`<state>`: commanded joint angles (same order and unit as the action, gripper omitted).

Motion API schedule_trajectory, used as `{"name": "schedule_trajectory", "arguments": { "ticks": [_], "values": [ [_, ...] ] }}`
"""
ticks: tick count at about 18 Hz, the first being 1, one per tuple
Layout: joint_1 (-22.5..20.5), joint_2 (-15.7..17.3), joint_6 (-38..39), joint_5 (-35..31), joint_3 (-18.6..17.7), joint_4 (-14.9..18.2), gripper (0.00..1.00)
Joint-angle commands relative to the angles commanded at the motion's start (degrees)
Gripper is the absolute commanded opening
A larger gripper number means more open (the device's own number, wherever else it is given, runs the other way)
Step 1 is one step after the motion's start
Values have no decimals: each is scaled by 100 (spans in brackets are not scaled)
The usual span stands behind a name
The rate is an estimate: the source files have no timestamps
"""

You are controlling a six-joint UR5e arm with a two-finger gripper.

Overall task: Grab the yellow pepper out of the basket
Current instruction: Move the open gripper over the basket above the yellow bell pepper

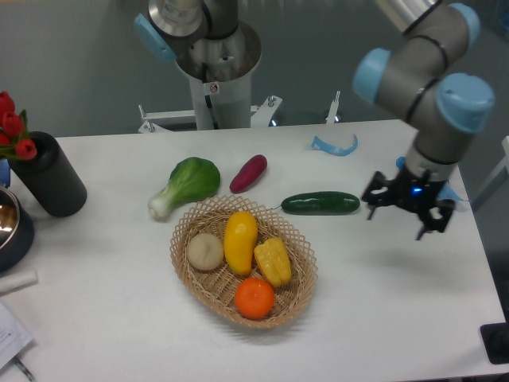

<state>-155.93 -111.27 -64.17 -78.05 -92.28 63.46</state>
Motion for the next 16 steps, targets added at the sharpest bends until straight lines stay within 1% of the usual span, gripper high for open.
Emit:
{"name": "schedule_trajectory", "arguments": {
  "ticks": [1, 3, 5, 7, 11, 14, 16],
  "values": [
    [114, 79, 131, -9, -79, 44, 100],
    [185, 246, 674, 17, -281, 44, 100],
    [282, 317, 1220, 17, -352, 61, 100],
    [484, 326, 1660, 9, -466, 62, 100],
    [660, 142, 2240, -18, -502, 53, 100],
    [879, 54, 2970, 0, -467, 35, 100],
    [924, -25, 3199, -26, -458, 9, 100]
  ]
}}
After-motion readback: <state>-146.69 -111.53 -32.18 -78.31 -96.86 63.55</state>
